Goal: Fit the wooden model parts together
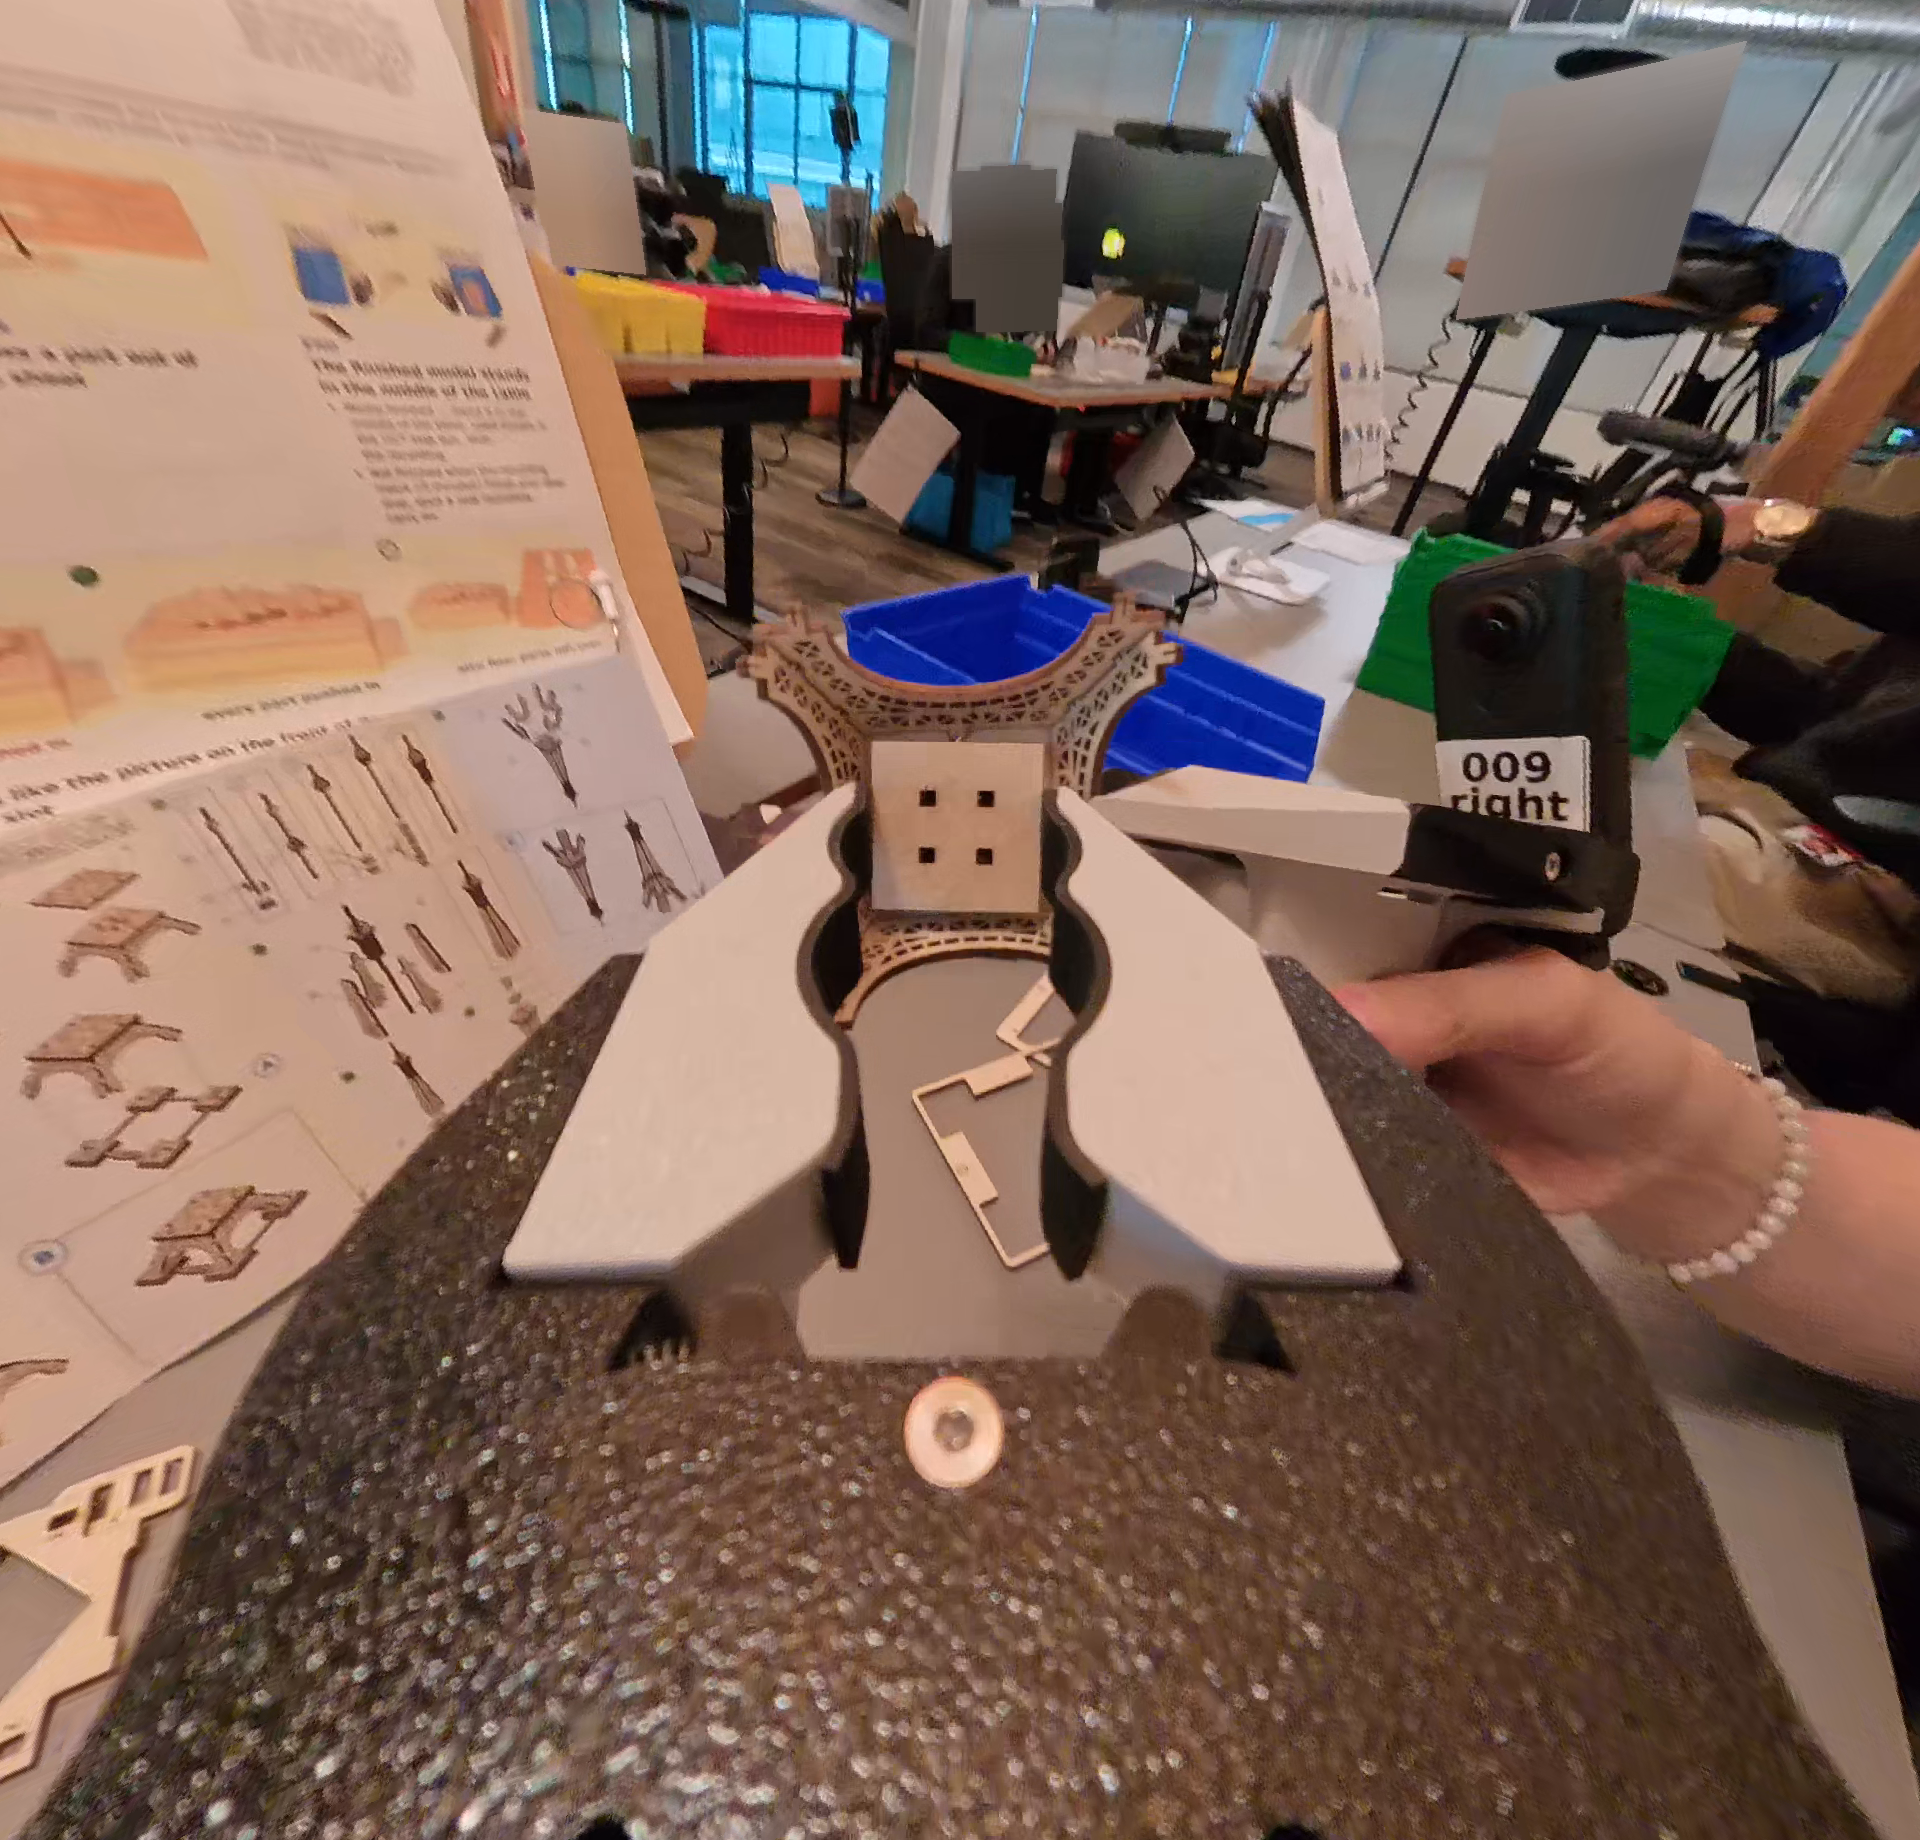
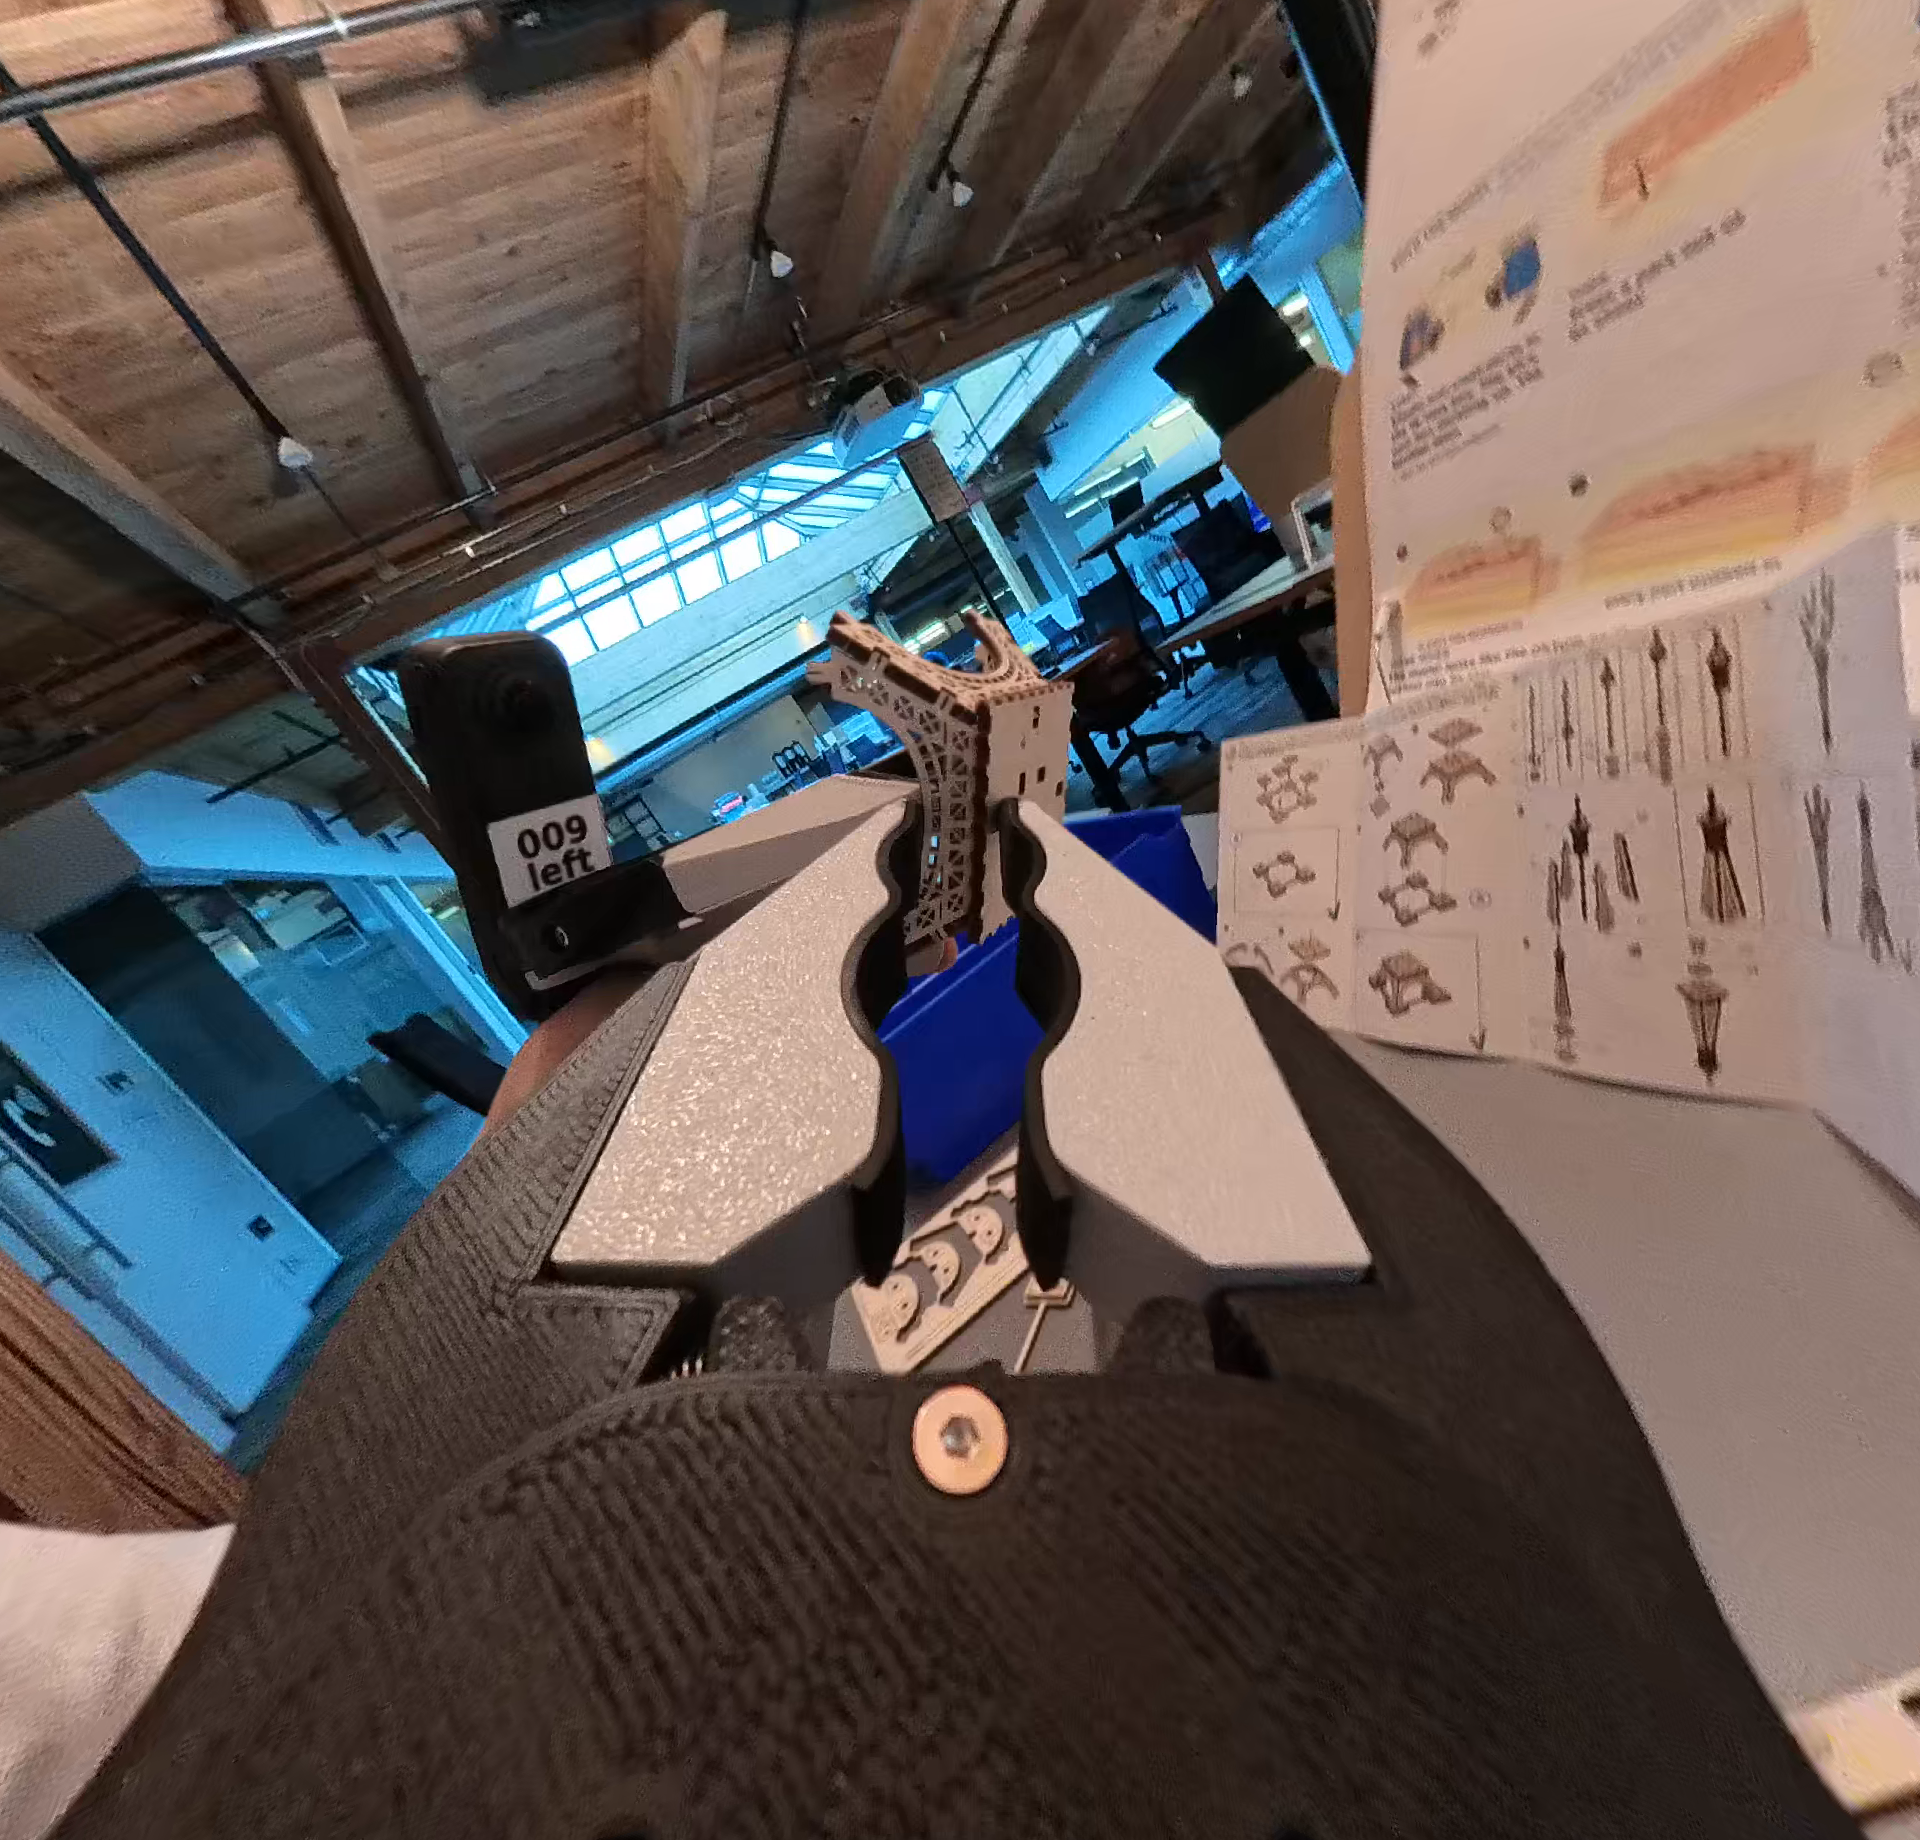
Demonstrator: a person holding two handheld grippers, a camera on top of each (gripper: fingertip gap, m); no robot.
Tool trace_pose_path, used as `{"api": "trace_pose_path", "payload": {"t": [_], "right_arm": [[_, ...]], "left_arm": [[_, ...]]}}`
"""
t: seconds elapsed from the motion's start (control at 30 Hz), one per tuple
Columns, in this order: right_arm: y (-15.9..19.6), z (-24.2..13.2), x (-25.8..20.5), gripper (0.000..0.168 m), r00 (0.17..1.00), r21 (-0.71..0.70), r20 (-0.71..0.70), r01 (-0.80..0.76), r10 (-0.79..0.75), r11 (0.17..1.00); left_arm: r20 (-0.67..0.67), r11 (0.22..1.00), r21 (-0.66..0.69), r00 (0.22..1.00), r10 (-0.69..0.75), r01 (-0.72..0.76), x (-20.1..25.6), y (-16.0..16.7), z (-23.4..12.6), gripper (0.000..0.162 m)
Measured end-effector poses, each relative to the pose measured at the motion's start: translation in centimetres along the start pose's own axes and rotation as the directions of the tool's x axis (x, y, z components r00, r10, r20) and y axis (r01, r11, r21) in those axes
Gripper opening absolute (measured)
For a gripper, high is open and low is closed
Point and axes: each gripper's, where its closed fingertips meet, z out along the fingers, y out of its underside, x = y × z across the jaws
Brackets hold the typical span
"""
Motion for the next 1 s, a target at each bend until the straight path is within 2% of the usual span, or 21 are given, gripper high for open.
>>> {"api": "trace_pose_path", "payload": {"t": [0.2, 0.33, 0.43, 0.6, 0.7, 0.83, 1.0], "right_arm": [[2.9, -3.9, 4.0, 0.012, 0.977, -0.002, -0.086, -0.195, 0.194, 0.981], [4.4, -6.9, 6.7, 0.012, 0.959, -0.012, -0.155, -0.243, 0.239, 0.970], [5.8, -8.8, 8.3, 0.012, 0.944, -0.077, -0.203, -0.279, 0.259, 0.957], [8.3, -11.7, 10.1, 0.010, 0.946, -0.222, -0.269, -0.246, 0.183, 0.944], [9.5, -12.7, 10.4, 0.017, 0.955, -0.330, -0.260, -0.228, 0.144, 0.916], [11.2, -13.7, 10.2, 0.019, 0.972, -0.475, -0.213, -0.187, 0.094, 0.860], [12.1, -15.4, 9.9, 0.029, 0.988, -0.638, -0.148, -0.067, -0.037, 0.767]], "left_arm": [[-0.028, 0.991, -0.131, 0.999, -0.037, 0.033, 1.1, 4.9, 3.5, 0.029], [-0.083, 0.975, -0.218, 0.994, -0.068, 0.048, 2.1, 8.7, 5.7, 0.030], [-0.129, 0.955, -0.285, 0.984, -0.126, 0.085, 2.7, 11.5, 7.0, 0.029], [-0.159, 0.895, -0.399, 0.946, -0.282, 0.199, 3.6, 15.8, 8.4, 0.029], [-0.173, 0.862, -0.451, 0.925, -0.339, 0.231, 4.1, 17.5, 8.8, 0.029], [-0.224, 0.849, -0.492, 0.915, -0.336, 0.191, 4.8, 18.6, 9.0, 0.029], [-0.295, 0.854, -0.520, 0.933, -0.205, 0.023, 5.1, 19.2, 8.9, 0.029]]}}
